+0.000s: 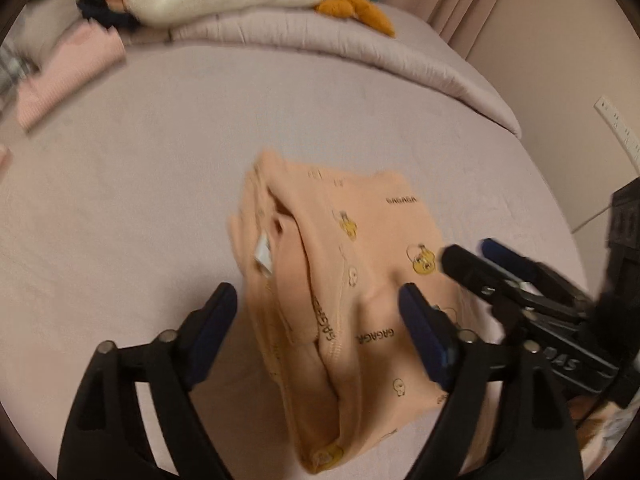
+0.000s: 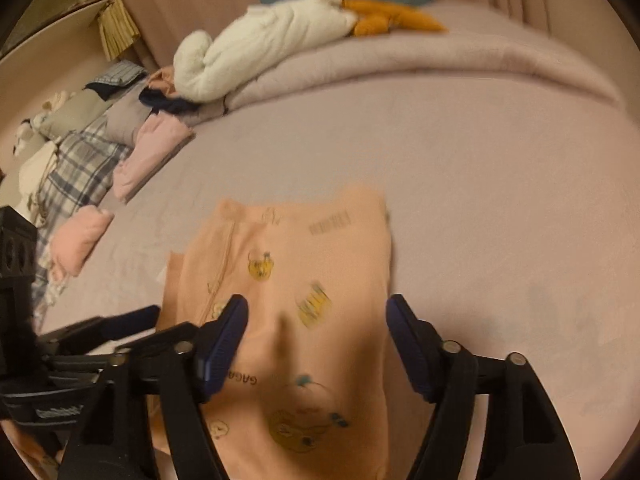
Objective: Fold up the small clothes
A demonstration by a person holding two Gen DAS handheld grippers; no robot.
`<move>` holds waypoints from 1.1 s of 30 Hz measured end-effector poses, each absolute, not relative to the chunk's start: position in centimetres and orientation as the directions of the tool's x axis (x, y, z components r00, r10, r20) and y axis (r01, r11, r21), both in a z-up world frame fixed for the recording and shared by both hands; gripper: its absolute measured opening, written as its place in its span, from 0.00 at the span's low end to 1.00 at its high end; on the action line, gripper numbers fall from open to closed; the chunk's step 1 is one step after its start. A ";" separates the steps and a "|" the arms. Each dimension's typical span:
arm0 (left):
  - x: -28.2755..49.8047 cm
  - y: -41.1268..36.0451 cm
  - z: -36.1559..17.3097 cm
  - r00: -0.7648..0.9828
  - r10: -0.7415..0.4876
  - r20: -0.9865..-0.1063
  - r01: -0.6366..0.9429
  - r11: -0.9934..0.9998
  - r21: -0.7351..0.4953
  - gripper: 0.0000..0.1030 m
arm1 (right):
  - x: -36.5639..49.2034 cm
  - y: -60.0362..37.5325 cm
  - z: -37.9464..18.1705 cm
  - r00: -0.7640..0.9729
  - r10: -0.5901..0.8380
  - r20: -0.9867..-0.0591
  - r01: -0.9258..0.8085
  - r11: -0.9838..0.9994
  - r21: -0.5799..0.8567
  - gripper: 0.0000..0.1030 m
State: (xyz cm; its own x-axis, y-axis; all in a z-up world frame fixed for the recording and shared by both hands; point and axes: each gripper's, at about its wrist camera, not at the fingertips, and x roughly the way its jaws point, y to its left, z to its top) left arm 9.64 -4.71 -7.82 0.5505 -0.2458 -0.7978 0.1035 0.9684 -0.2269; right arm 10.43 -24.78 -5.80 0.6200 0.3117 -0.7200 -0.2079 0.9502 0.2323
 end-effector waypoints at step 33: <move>2.4 -3.2 -2.4 0.703 -0.167 -0.692 0.090 0.985 -0.146 0.99 | 4.5 -26.5 -0.4 0.751 0.220 -0.622 -0.125 0.973 0.193 0.90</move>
